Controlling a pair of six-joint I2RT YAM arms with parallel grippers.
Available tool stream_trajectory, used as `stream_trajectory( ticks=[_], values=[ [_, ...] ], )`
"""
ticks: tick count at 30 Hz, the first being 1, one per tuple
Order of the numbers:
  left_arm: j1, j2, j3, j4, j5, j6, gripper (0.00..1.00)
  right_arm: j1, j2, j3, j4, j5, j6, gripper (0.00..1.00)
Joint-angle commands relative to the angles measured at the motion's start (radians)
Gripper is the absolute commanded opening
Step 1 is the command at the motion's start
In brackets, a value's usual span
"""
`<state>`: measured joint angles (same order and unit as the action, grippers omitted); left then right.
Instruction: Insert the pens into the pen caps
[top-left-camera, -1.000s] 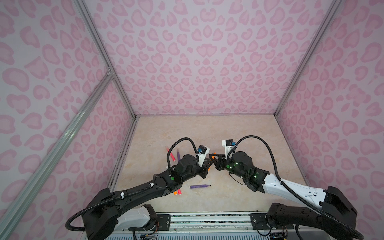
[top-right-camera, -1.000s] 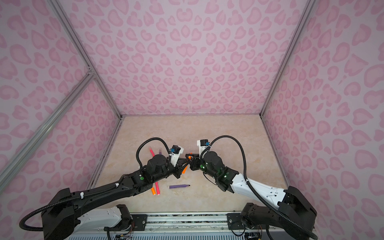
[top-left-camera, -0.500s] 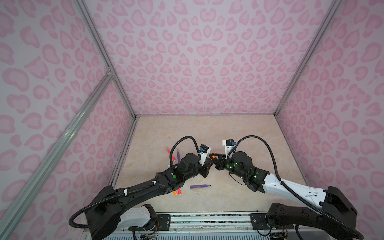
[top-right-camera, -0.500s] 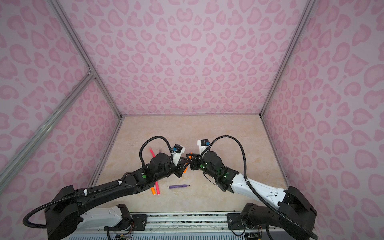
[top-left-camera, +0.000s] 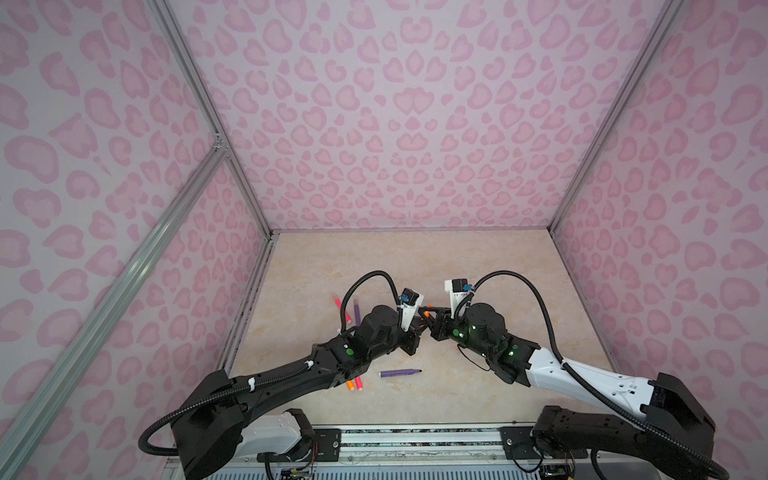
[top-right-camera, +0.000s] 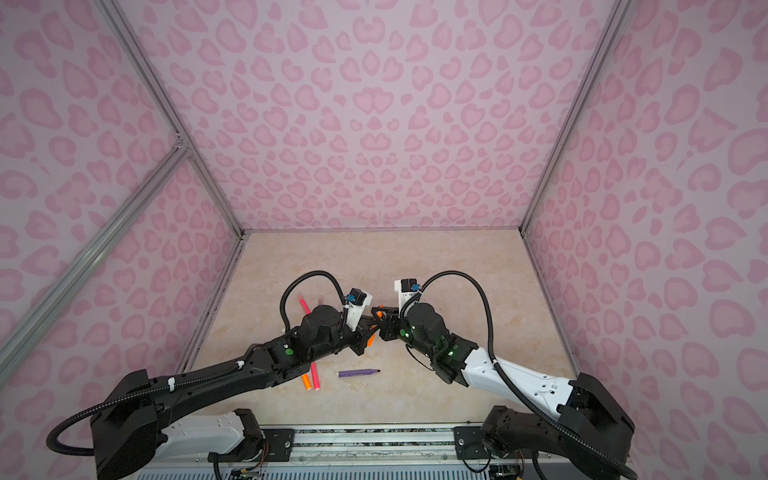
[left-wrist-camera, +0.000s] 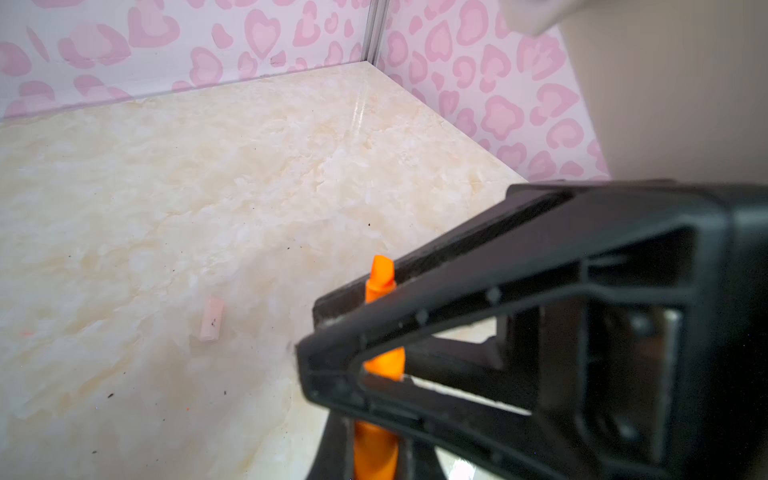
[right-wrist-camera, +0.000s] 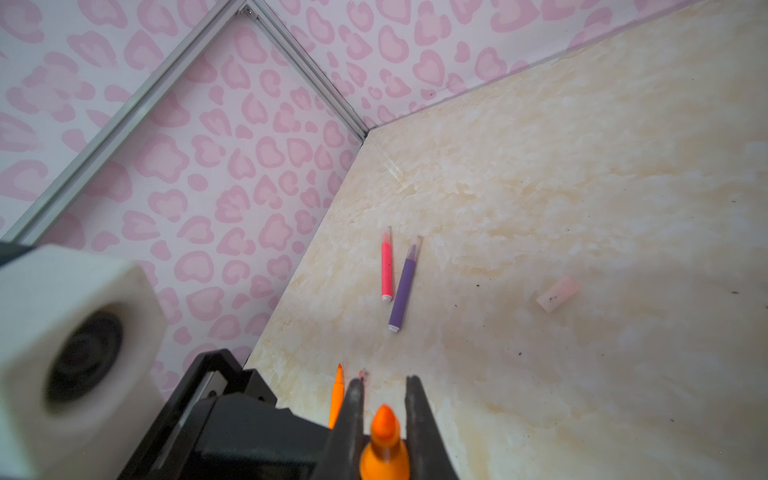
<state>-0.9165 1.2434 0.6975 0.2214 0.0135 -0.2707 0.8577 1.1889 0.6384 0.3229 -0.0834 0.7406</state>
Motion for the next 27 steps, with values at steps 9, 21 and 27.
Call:
stream_trajectory(
  ticks=[9,21,27],
  values=[
    [0.17,-0.064,-0.01,-0.19,-0.445,-0.265,0.03,-0.003,-0.042,0.014,-0.1,0.146,-0.085,0.75],
    [0.283,-0.068,-0.042,-0.228,-0.426,-0.364,0.03,-0.07,0.202,0.245,-0.442,0.37,-0.008,0.7],
    [0.286,-0.057,-0.041,-0.223,-0.404,-0.371,0.03,-0.094,0.621,0.697,-0.814,0.269,-0.038,0.65]
  ],
)
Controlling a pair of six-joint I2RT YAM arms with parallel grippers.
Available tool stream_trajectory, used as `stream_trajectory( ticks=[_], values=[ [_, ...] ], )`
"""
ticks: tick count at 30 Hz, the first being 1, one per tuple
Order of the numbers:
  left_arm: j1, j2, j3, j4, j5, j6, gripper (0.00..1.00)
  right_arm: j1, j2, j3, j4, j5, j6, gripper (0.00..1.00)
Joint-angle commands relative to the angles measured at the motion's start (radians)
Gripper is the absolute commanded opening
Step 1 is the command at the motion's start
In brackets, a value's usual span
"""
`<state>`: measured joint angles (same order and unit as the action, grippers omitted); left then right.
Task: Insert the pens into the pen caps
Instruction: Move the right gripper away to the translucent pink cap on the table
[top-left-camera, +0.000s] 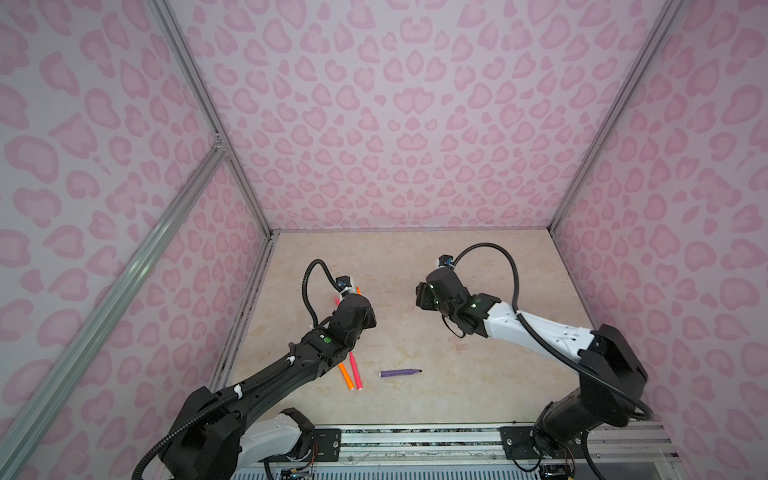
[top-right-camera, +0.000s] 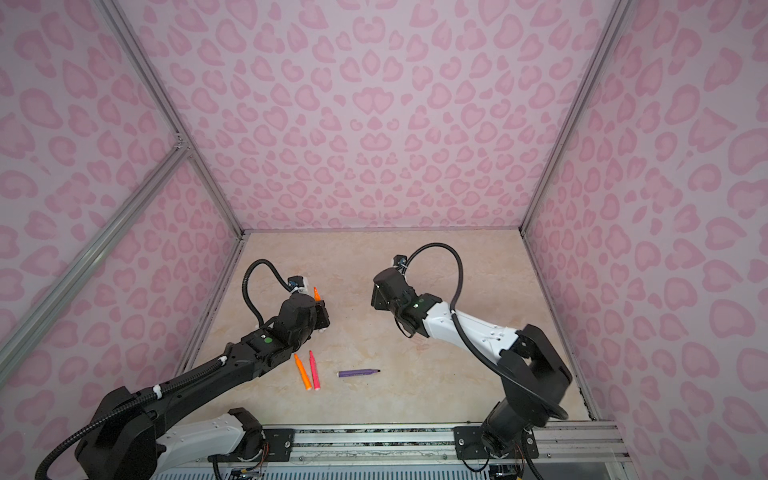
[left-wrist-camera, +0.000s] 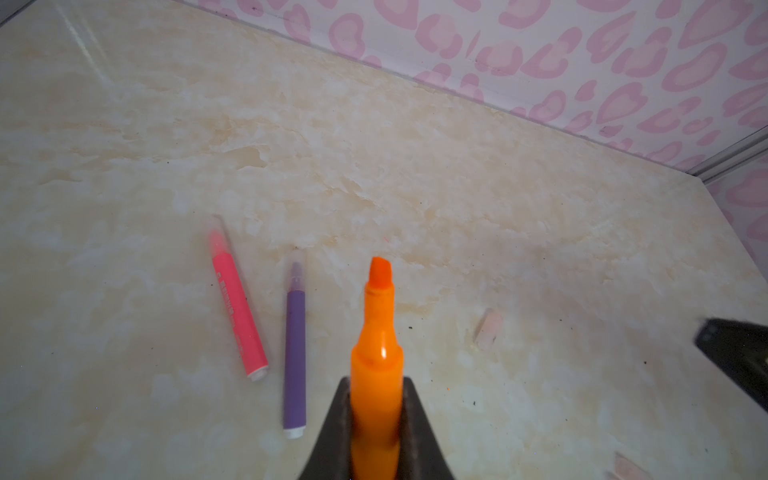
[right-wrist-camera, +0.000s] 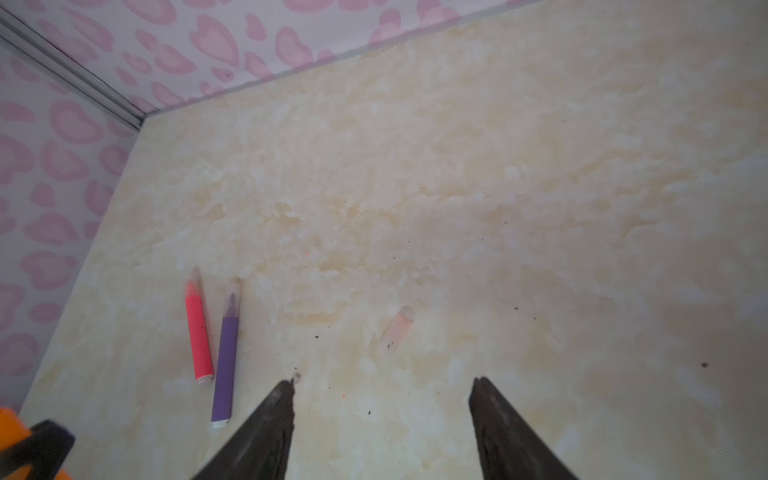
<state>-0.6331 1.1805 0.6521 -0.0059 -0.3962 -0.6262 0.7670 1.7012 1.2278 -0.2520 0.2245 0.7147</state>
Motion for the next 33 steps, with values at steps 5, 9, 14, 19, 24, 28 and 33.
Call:
stream_trajectory(
  ticks=[5,9,14,19,24,28,33],
  values=[
    [0.004,0.008,0.016,-0.008,-0.002,-0.006,0.03,0.024,0.307,0.306,-0.337,-0.036,-0.071,0.64],
    [0.004,-0.004,0.006,0.006,-0.003,0.002,0.03,0.035,0.373,0.322,-0.354,-0.007,-0.087,0.67],
    [0.004,-0.006,0.01,0.0,0.002,0.008,0.03,0.032,0.446,0.358,-0.389,0.009,-0.091,0.67],
    [0.005,-0.018,0.006,0.004,-0.001,0.009,0.03,0.024,0.48,0.374,-0.413,0.044,-0.081,0.64],
    [0.006,-0.016,0.008,0.002,0.008,0.009,0.03,0.009,0.491,0.368,-0.42,0.05,-0.062,0.58],
    [0.008,-0.018,0.007,0.004,0.008,0.012,0.03,-0.006,0.474,0.343,-0.417,0.068,-0.046,0.56],
    [0.01,-0.019,0.007,0.001,0.015,0.01,0.03,-0.034,0.461,0.316,-0.41,0.069,-0.019,0.53]
  ],
)
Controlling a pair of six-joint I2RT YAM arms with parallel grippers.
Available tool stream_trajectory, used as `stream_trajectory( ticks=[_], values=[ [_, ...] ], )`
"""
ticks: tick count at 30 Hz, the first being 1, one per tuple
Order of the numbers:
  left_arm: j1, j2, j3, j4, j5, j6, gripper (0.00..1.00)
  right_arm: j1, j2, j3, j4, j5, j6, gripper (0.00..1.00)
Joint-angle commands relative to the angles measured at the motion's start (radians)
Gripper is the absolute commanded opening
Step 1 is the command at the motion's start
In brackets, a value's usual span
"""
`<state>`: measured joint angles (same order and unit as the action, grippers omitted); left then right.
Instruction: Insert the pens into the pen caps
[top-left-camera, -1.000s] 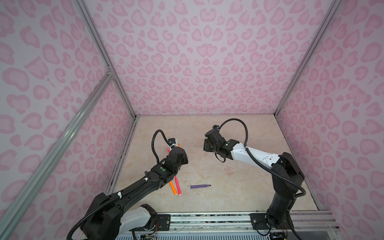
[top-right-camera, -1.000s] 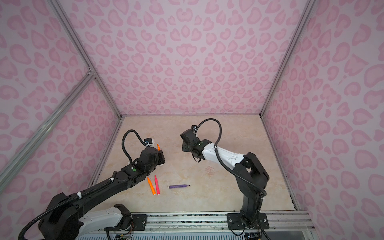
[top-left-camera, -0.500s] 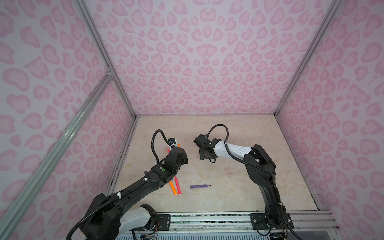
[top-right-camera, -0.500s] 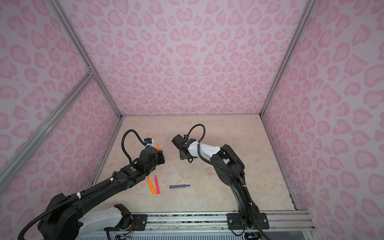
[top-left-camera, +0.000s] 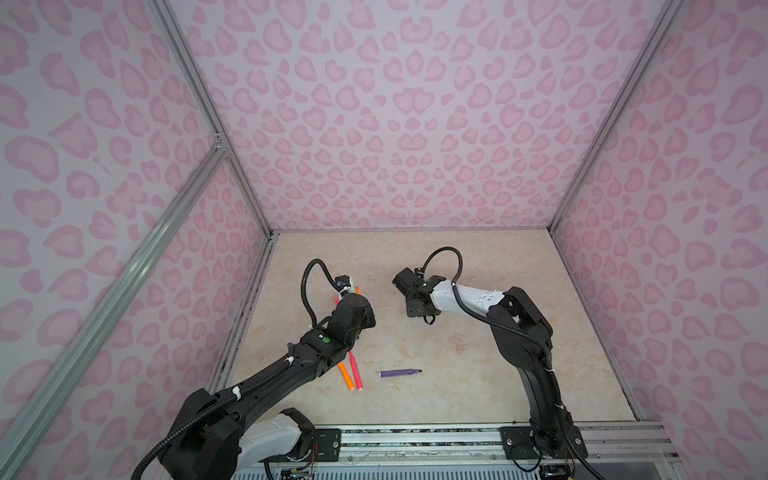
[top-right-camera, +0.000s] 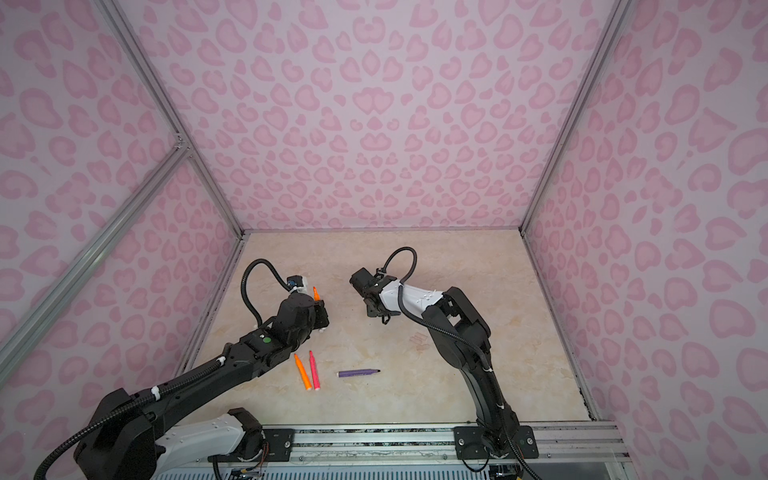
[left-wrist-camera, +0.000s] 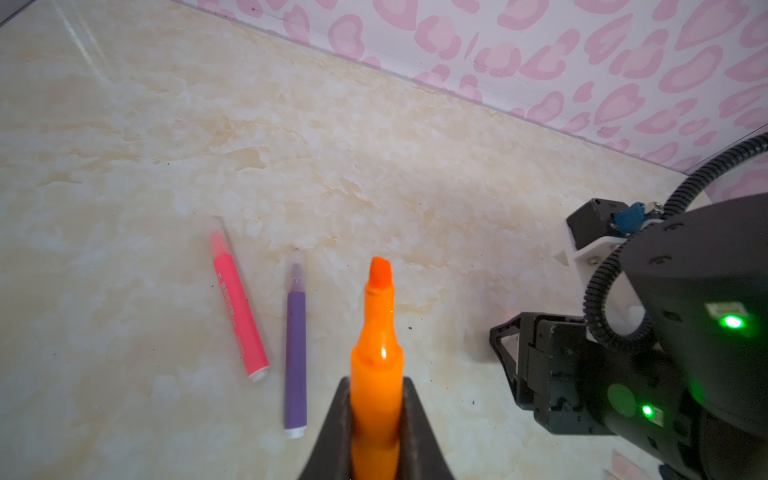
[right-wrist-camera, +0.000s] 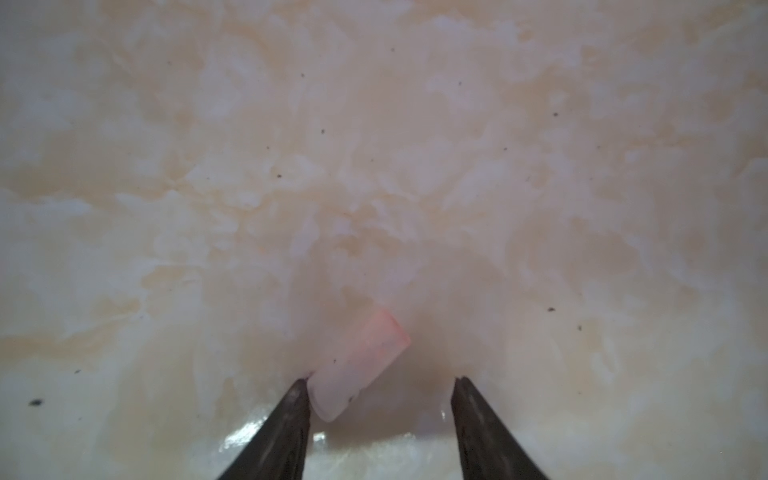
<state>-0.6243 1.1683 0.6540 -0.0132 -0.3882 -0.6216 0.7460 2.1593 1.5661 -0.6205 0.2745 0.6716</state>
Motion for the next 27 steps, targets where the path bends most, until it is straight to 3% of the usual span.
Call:
stream_trajectory(
  ticks=[1,17,27],
  values=[
    [0.002,-0.007,0.005,0.009,0.011,0.005,0.03,-0.016,-0.001,-0.031,-0.038,0.019,0.028,0.52],
    [0.008,-0.001,0.01,0.007,0.026,0.008,0.03,-0.088,-0.146,-0.246,0.057,0.053,0.144,0.4],
    [0.014,-0.01,0.005,0.012,0.033,0.005,0.03,-0.134,-0.078,-0.179,0.055,0.004,0.094,0.39]
  ],
)
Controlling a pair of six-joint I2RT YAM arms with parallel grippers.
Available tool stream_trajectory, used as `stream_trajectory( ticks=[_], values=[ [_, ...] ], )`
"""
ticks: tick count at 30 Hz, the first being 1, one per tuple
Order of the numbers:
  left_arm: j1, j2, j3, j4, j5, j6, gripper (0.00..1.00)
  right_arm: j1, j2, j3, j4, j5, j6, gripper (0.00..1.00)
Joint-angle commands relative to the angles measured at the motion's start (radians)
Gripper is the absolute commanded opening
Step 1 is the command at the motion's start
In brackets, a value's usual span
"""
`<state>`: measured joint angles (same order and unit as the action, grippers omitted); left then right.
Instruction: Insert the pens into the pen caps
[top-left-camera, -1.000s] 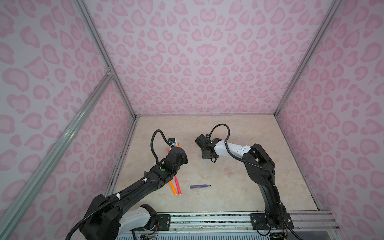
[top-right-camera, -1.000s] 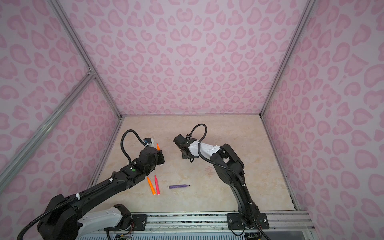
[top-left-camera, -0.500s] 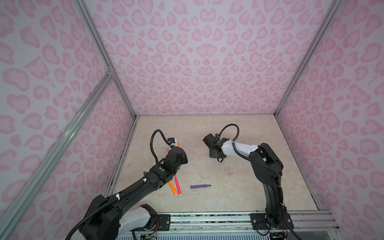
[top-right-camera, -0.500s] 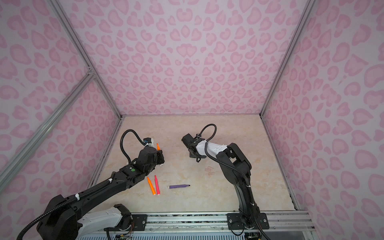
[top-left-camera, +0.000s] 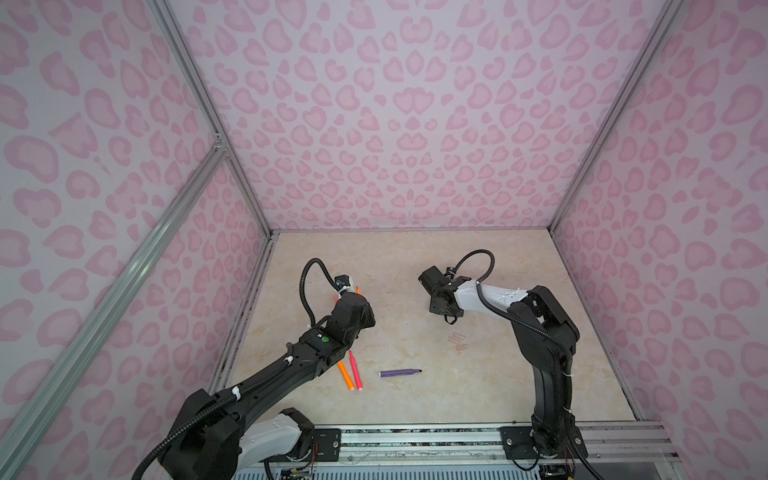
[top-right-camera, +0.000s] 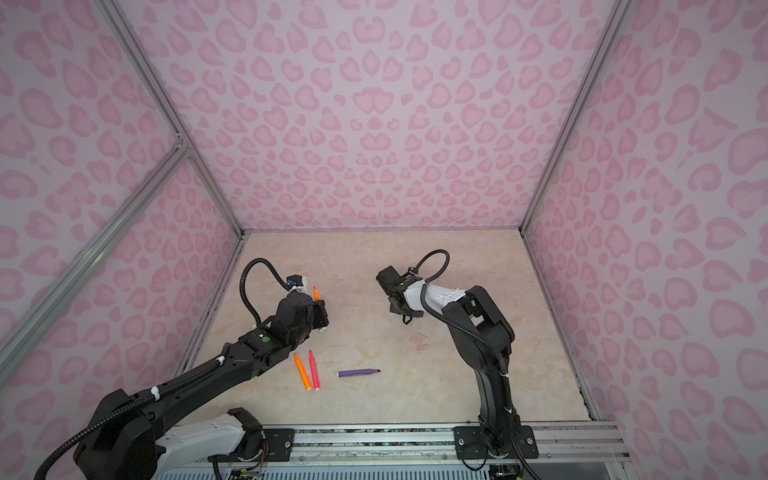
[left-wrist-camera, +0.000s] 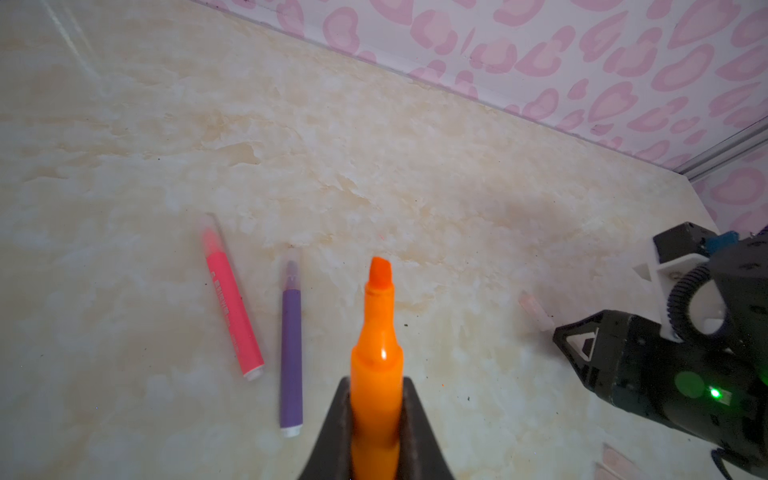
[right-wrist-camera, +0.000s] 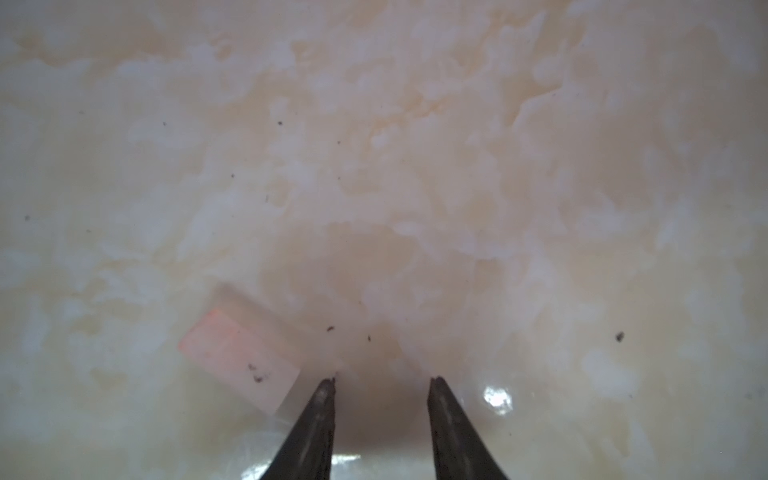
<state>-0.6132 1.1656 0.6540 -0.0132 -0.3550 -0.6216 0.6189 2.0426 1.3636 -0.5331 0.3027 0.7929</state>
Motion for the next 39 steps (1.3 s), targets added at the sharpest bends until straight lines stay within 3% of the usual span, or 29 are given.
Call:
stream_trajectory(
  ticks=[1,12,17,29,35,39],
  values=[
    [0.003,-0.007,0.006,0.011,0.001,0.005,0.03,-0.008,0.049,0.037,-0.041,-0.021,-0.026,0.39],
    [0.004,0.002,0.006,0.013,0.007,0.002,0.03,-0.019,0.105,0.113,-0.02,0.013,-0.076,0.39],
    [0.004,0.012,0.01,0.014,0.023,-0.001,0.03,-0.012,0.179,0.251,-0.054,-0.034,-0.087,0.37],
    [0.007,-0.01,0.005,0.013,0.01,0.005,0.03,0.058,0.339,0.526,-0.179,-0.027,-0.131,0.37],
    [0.007,-0.02,0.001,0.011,0.007,0.007,0.03,0.08,0.318,0.513,-0.209,0.036,-0.112,0.37],
    [0.009,-0.023,0.002,0.009,0.007,0.006,0.03,0.08,0.272,0.438,-0.213,0.122,-0.074,0.47]
  ],
)
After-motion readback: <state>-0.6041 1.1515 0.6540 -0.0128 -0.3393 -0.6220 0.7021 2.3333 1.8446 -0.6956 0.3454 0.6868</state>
